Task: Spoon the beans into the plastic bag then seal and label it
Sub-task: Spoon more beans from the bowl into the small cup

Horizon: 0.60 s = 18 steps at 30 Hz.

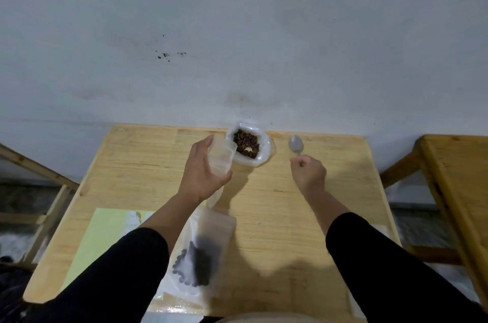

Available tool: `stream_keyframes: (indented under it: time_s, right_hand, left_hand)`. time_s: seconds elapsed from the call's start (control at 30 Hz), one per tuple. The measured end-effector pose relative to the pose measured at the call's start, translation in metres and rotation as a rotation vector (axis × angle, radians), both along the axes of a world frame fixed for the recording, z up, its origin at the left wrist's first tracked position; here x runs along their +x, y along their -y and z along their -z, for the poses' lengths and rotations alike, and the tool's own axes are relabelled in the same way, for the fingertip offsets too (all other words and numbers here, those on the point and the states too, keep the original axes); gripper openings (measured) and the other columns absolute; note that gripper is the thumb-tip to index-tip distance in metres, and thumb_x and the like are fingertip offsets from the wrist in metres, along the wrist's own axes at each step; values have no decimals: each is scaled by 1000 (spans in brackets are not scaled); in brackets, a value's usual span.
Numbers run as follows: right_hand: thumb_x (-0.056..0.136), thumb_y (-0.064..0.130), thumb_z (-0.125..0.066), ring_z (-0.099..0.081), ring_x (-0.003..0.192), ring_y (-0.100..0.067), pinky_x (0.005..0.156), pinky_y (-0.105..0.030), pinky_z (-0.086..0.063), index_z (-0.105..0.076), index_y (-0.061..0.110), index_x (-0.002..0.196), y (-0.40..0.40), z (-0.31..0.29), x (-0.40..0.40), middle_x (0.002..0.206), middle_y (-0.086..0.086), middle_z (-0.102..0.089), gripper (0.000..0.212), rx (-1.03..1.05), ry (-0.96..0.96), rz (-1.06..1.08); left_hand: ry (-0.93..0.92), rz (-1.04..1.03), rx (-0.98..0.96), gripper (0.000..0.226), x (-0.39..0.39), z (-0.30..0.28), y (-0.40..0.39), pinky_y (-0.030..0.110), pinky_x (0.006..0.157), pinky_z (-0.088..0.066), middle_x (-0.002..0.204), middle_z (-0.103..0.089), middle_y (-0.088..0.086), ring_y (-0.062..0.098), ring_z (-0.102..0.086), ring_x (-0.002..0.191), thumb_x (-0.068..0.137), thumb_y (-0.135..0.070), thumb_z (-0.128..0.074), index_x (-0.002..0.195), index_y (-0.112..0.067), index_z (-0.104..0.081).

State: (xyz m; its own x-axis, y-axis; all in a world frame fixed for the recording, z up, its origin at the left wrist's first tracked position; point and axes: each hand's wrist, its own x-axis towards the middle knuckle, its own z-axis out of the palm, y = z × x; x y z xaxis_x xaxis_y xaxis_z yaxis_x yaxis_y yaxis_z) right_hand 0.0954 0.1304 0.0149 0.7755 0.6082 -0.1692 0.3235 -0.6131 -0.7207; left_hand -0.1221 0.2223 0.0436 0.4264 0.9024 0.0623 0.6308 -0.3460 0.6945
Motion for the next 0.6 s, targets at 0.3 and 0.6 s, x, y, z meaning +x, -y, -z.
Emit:
stream_keyframes:
  time_s: [0.3,0.6]
  right_hand:
    - [77,17,-67,-63,91,-17,81,-34,-51,-67,21,95,-16,-47,-26,97,0,-70,18,391,-318,-237]
    - [92,22,-50,-66,66,-22,67,-41,-53,-58,17,77,-31,-26,-53,70,-7,-68,19,358,-180,-13]
  left_hand:
    - [31,-14,-70,94,-3,11,-14,14,102,-22,141,-35,3,12,-34,129,68,-29,-80,145,-15,-27]
    - [60,6,-137,92,-5,23,-23,12,101,-20,140,-34,4,13,-33,129,69,-24,-79,144,-13,-27]
